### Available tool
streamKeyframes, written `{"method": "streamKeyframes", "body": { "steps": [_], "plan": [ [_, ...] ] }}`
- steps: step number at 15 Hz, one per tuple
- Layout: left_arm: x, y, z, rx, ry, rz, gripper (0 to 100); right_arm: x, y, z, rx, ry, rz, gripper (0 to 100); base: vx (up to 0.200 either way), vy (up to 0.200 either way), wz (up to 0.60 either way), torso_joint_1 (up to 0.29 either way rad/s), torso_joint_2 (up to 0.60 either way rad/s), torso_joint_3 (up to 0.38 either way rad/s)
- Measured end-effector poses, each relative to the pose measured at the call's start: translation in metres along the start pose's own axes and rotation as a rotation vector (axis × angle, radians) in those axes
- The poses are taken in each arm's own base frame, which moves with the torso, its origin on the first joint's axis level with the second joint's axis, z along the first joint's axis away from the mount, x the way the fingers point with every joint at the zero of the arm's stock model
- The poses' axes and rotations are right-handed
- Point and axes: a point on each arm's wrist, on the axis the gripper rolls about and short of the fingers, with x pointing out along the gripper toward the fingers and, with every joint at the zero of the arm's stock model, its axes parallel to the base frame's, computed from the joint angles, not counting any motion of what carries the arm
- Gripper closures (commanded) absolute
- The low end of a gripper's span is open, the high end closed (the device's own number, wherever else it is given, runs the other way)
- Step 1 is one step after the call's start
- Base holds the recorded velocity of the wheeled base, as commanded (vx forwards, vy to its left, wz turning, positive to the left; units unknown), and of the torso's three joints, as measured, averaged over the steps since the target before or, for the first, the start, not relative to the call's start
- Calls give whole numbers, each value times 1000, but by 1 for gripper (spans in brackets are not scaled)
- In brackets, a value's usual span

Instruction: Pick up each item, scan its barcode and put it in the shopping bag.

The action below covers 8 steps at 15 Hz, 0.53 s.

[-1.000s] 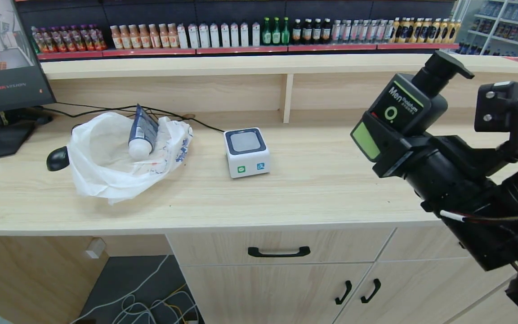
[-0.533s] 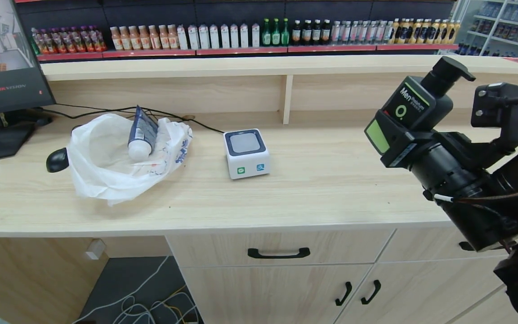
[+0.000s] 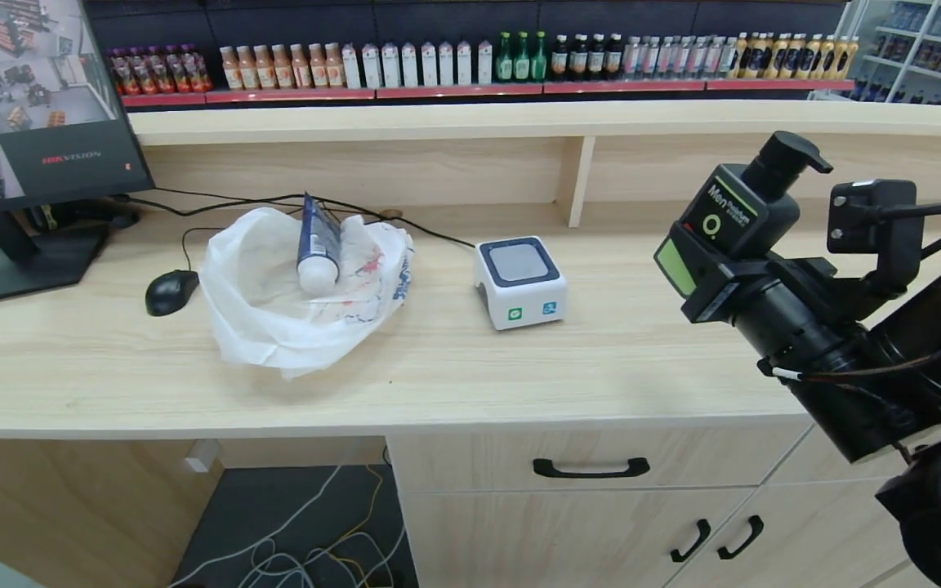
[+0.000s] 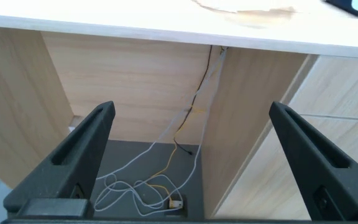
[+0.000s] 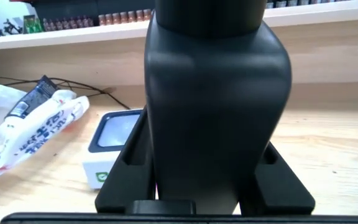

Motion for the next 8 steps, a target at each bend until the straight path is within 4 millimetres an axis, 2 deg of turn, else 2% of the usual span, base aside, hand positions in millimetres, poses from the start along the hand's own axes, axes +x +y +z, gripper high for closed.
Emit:
{"method": "streamKeyframes", "body": {
  "steps": [5, 8],
  "plan": [
    [0, 0, 0, -1, 0, 0, 0, 6, 1, -1, 10, -14, -3, 100, 0, 200, 0, 1, 5, 1],
    [0, 0, 0, 2, 0, 0, 0, 9, -6, -2, 27, -15, -27, 100, 0, 0, 0, 0, 0, 0]
  ]
}}
